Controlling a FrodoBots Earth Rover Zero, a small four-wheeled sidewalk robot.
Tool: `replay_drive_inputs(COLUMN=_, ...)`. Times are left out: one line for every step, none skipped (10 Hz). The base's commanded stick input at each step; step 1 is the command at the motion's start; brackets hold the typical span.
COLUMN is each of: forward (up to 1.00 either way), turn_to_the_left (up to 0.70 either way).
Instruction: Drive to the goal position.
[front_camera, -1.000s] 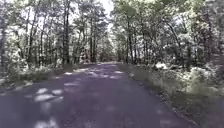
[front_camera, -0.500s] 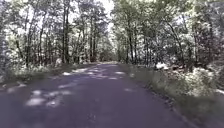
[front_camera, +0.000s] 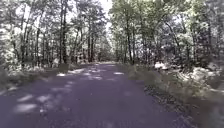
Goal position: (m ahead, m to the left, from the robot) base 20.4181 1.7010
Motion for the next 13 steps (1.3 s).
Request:
replay_drive_inputs(forward=0.45, turn_to_the_left=0.0)
replay_drive_inputs(forward=0.45, turn_to_the_left=0.0)
replay_drive_inputs(forward=0.45, turn_to_the_left=0.0)
replay_drive_inputs(forward=0.45, turn_to_the_left=0.0)
replay_drive_inputs(forward=0.45, turn_to_the_left=0.0)
replay_drive_inputs(forward=0.45, turn_to_the_left=0.0)
replay_drive_inputs(forward=0.45, turn_to_the_left=0.0)
replay_drive_inputs(forward=0.45, turn_to_the_left=0.0)
replay_drive_inputs(forward=0.45, turn_to_the_left=0.0)
replay_drive_inputs(forward=0.45, turn_to_the_left=0.0)
replay_drive_inputs(forward=0.45, turn_to_the_left=0.0)
replay_drive_inputs(forward=0.45, turn_to_the_left=0.0)
replay_drive_inputs(forward=0.45, turn_to_the_left=0.0)
